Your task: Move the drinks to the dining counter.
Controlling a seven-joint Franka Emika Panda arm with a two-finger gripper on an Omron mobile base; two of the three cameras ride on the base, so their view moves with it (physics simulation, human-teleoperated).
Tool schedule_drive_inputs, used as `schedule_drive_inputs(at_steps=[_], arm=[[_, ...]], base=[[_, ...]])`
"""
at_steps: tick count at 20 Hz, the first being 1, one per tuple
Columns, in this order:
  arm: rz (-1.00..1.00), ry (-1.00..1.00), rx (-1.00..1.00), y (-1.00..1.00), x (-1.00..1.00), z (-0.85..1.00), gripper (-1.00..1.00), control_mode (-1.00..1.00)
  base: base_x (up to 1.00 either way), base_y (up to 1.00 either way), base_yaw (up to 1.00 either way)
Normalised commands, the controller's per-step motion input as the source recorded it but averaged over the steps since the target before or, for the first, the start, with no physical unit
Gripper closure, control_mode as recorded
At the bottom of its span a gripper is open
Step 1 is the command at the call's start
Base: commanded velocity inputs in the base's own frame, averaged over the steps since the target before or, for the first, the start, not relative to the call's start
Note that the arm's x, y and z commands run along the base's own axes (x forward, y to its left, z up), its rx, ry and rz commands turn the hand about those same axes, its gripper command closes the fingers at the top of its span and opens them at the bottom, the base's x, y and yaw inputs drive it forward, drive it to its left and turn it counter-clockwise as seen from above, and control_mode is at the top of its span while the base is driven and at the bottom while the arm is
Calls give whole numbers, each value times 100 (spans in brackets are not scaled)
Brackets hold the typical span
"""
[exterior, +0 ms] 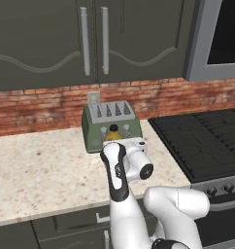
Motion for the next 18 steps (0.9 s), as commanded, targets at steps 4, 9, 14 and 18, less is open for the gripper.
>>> schedule_drive_inputs(at_steps=[4,9,14,18], arm=[[-2,0,0,5,13,0,-100,-100],[0,-1,0,11,4,7,-100,-100],[0,-9,0,6,0,10,-100,-100],[0,-8,0,1,1,0,-100,-100]], base=[[0,0,0],[0,0,0],[0,0,0],[0,0,0]])
